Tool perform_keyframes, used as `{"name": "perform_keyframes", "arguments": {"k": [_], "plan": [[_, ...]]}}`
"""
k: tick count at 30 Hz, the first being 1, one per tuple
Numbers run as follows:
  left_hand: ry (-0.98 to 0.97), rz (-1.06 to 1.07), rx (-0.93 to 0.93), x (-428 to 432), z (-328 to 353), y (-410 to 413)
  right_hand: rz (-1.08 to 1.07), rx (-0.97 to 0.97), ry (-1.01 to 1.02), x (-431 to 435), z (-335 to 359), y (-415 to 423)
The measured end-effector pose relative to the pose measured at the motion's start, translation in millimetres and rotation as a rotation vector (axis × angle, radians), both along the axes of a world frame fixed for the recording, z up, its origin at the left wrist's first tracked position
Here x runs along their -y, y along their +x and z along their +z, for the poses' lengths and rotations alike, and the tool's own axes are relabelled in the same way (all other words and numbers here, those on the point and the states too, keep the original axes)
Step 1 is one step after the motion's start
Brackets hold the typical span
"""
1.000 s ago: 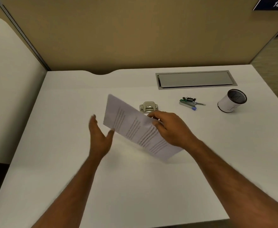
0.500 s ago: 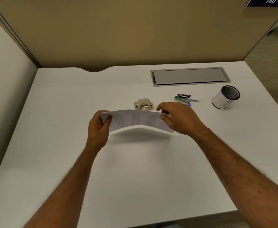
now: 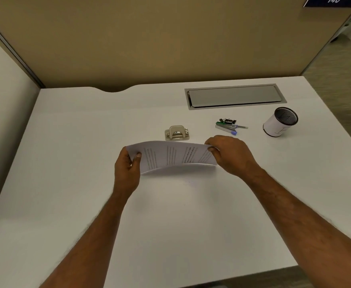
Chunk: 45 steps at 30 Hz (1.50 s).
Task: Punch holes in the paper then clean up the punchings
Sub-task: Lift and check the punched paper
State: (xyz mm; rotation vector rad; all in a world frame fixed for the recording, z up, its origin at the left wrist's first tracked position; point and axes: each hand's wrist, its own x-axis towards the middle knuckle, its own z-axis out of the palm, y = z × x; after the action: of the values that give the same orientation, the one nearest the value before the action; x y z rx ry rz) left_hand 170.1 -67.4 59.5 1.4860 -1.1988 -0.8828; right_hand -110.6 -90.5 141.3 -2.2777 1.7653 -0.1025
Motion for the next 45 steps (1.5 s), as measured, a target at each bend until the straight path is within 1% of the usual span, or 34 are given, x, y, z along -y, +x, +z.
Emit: {"name": "perform_keyframes", "arguments": {"k": [3, 6, 8, 12, 14, 16, 18, 19, 21, 22, 23, 25, 27, 28, 31, 34, 36, 38, 41, 45], "plan": [[0.004, -0.017, 0.016, 4, 0, 1, -0.001, 0.001, -0.026, 5, 2, -2], [0.064, -0.055, 0.027, 7, -11, 2, 0.040, -0.096, 0.053, 10, -5, 0], [0.086, -0.050, 0.044, 8, -14, 0, 0.053, -0.136, 0.065, 12, -6, 1], [0.033, -0.002, 0.090, 12, 0, -4, 0.041, -0.072, -0.003, 17, 1, -6], [0.011, 0.001, 0.101, 16, 11, -5, 0.019, 0.022, 0.028, 17, 4, -13], [-0.016, 0.015, 0.101, 18, 21, -4, -0.018, 0.162, 0.090, 18, 5, -21], [-0.026, 0.082, 0.062, 16, 24, -5, -0.077, 0.335, 0.135, 17, 5, -26], [-0.019, 0.151, 0.015, 13, 22, -6, -0.110, 0.412, 0.153, 17, 5, -27], [0.062, 0.300, -0.073, 6, 10, -11, -0.169, 0.547, 0.190, 14, 1, -28], [0.141, 0.340, -0.112, 1, 3, -15, -0.198, 0.615, 0.210, 12, -2, -29], [0.232, 0.336, -0.163, -6, -4, -21, -0.229, 0.690, 0.230, 10, -6, -29], [0.392, 0.233, -0.314, -21, -15, -32, -0.293, 0.850, 0.268, 4, -14, -28], [0.459, 0.111, -0.436, -39, -17, -44, -0.378, 0.992, 0.285, -6, -22, -24], [0.456, 0.066, -0.442, -47, -17, -48, -0.423, 1.053, 0.289, -12, -28, -21], [0.371, -0.042, -0.334, -66, -9, -52, -0.549, 1.191, 0.311, -33, -51, -10], [0.298, 0.016, -0.153, -75, -11, -44, -0.631, 1.263, 0.336, -54, -72, 4], [0.285, 0.068, -0.117, -82, -15, -37, -0.672, 1.295, 0.348, -68, -81, 17], [0.287, 0.110, -0.085, -88, -17, -28, -0.702, 1.313, 0.368, -82, -90, 33], [0.289, 0.146, -0.025, -98, -22, -9, -0.725, 1.290, 0.390, -99, -106, 56], [0.308, 0.181, -0.024, -115, -30, 20, -0.705, 1.249, 0.399, -111, -117, 87]]}}
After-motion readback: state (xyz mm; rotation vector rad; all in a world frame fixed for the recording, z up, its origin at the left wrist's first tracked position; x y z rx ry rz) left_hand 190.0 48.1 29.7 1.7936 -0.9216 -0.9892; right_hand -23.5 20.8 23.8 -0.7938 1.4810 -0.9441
